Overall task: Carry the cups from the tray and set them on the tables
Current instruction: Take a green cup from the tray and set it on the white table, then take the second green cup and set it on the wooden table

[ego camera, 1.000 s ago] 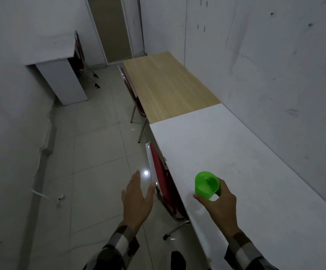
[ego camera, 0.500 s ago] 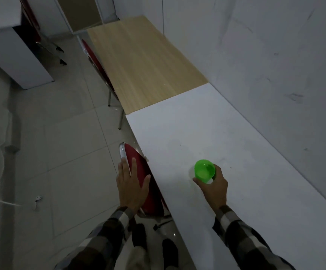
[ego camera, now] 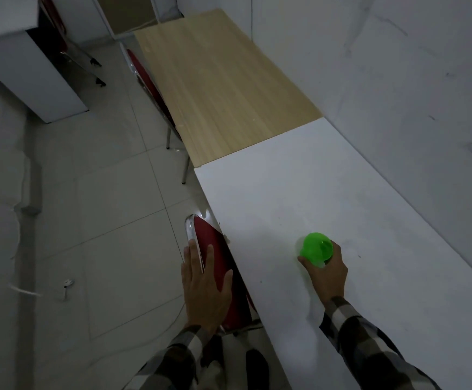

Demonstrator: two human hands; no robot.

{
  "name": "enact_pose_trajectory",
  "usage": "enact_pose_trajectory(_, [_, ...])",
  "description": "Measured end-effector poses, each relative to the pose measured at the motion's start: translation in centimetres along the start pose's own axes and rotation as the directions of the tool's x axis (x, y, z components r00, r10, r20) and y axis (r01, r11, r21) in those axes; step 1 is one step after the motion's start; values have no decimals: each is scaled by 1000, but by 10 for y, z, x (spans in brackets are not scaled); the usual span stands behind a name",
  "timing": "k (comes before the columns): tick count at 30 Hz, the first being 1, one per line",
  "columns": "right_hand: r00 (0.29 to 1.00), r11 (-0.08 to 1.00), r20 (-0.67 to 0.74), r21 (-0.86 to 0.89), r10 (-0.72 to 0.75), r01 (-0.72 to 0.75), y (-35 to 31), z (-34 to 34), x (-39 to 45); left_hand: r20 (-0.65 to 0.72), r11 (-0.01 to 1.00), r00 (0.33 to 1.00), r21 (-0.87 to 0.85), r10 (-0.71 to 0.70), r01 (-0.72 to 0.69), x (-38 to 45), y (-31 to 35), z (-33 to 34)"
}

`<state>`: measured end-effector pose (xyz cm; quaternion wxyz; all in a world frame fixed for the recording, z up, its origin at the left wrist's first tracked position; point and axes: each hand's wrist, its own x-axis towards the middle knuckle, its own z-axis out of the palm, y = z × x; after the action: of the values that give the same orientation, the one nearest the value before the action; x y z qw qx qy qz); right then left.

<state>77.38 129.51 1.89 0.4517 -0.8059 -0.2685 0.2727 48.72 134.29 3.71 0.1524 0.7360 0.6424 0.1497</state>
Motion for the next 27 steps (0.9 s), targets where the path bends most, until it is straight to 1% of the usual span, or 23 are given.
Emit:
enact_pose_trajectory(5, [1000,1000,-1,-18,10,-10,7,1,-2,1,1000,1000,13,-15,15,0,0,1])
enact_pose_trajectory(9, [998,998,19,-4,56,-56,12,1,-11,20,1000,1000,15,-24,24,0,1,1])
enact_pose_trajectory(13, [993,993,-10,-18,120,-120,20,6,-36,77,999,996,13,-51,50,0,3,-3])
enact_pose_trajectory(18, [981,982,9,-2,191,-191,8,24,-83,146,998,987,-6,-62,64,-13,8,-13])
enact_pose_trajectory(22, [982,985,89,41,164,-168,-27,40,-122,134,994,988,-62,-76,85,-39,16,-24])
enact_pose_trajectory(27, [966,995,254,77,41,-62,-77,44,-176,101,992,993,-108,-57,68,-80,32,-42])
